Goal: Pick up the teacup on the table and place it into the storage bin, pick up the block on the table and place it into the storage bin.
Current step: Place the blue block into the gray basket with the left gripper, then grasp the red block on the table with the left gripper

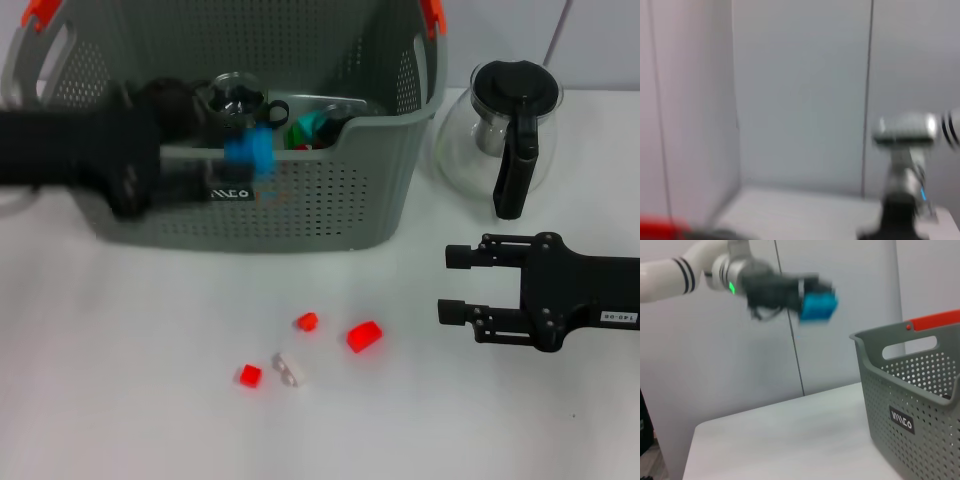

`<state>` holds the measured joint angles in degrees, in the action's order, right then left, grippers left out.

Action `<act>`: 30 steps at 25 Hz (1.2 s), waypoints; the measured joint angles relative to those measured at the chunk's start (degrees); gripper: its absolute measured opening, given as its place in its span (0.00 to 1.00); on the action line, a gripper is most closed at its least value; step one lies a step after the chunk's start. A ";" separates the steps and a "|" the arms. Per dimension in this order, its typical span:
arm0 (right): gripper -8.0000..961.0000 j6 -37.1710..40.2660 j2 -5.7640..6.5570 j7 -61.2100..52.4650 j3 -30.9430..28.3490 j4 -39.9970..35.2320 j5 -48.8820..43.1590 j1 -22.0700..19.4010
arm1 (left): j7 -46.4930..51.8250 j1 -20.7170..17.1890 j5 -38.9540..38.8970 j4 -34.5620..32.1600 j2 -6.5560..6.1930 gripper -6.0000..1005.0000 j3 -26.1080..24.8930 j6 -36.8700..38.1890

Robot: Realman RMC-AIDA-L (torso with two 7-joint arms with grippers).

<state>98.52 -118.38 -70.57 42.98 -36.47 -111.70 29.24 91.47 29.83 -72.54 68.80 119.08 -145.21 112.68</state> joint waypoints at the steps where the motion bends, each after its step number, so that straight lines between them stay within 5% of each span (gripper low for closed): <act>1: 0.72 0.02 0.00 0.00 0.00 -0.01 0.00 0.00 | 1.83 0.78 -1.10 1.35 -0.47 0.39 -0.39 -0.47; 8: 0.72 0.12 -0.22 0.00 0.00 -0.01 -0.01 0.14 | 12.06 10.25 3.04 1.54 -3.92 0.39 3.60 -20.21; 15: 0.72 0.22 -0.26 0.00 0.00 -0.09 -0.03 0.21 | 15.20 14.80 16.09 -10.42 -3.52 0.36 13.65 -43.44; 18: 0.72 0.23 -0.26 0.00 0.00 -0.17 -0.02 0.20 | 18.79 15.74 23.10 -13.55 -2.65 0.30 19.72 -48.77; 22: 0.72 0.27 -0.27 0.00 0.00 -0.33 -0.01 0.33 | 23.69 14.54 29.21 -8.62 0.82 0.24 21.16 -51.45; 26: 0.72 0.29 -0.27 0.00 0.00 -0.45 0.00 0.39 | 23.76 8.81 26.55 4.35 4.44 0.20 20.28 -48.81; 30: 0.72 0.18 -0.29 0.00 -0.01 -0.45 0.04 0.47 | 23.24 2.56 17.86 13.06 4.87 0.24 19.26 -40.31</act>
<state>98.69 -118.67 -70.58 42.97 -36.92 -111.66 29.71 114.71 32.39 -54.68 81.86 123.95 -125.95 72.37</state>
